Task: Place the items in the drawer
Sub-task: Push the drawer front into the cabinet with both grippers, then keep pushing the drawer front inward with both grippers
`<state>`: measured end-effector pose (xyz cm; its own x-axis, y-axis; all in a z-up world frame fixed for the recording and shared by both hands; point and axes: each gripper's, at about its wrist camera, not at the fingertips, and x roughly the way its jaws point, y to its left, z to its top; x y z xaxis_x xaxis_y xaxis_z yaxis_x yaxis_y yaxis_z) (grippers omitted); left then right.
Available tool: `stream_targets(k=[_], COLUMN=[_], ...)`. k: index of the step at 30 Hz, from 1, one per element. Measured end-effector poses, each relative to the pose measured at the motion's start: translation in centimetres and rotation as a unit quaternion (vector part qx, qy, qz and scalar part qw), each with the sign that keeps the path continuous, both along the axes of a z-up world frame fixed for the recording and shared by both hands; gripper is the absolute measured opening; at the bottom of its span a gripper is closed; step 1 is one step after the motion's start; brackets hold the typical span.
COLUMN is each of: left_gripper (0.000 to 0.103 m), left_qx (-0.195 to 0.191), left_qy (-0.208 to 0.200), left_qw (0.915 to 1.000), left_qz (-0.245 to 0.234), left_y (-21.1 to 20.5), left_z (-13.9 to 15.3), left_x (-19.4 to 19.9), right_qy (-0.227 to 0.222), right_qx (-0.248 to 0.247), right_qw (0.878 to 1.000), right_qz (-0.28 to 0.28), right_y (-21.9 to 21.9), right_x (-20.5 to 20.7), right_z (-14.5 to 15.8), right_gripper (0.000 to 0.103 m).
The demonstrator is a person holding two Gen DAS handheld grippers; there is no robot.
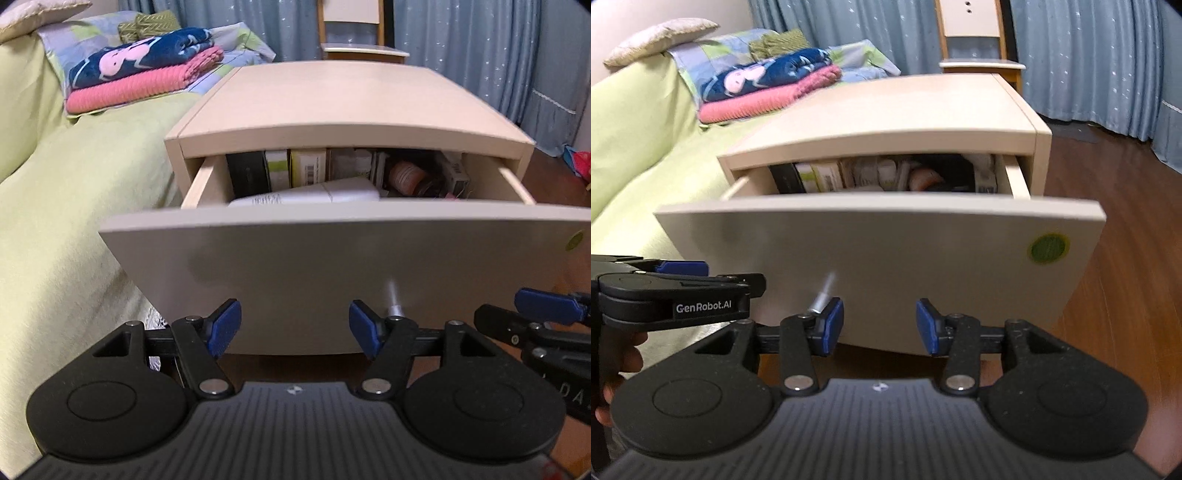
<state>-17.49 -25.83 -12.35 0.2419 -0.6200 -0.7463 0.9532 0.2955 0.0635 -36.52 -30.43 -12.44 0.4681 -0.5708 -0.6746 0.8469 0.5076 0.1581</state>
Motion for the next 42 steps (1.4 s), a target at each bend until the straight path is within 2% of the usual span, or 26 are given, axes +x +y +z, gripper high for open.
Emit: stream_targets(k=[8,13,21,42], left_gripper=[0.066,0.066,0.066,0.067], left_qx=[0.006,-0.002,0.003,0.003], left_qy=[-0.002,0.004,-0.002,-0.003], left_qw=[1.0,0.9997,0.9999,0.9998], left_qz=[0.006,0.022,0.016,0.02], left_y=[-0.4,-0.9,-1.3,-1.7], left_z=[-1.4,-1.5,-1.8,-2.1], left_x=[0.5,1.3,1.2,1.2], right_qy=[0.016,0.02,0.024,0.024], right_qx=[-0.009,-0.02,-0.036,-0.042], right_qw=[1.0,0.999,0.999,0.998], right_qz=[-0.01,-0.018,-0.03,-0.036], right_y=[-0.2,-0.5,-0.9,-1.3], right_x=[1.7,1.7,1.7,2.1], right_z=[-1.0,-1.0,-1.0,-0.9], right_gripper=[0.039,0.039,0.039,0.04])
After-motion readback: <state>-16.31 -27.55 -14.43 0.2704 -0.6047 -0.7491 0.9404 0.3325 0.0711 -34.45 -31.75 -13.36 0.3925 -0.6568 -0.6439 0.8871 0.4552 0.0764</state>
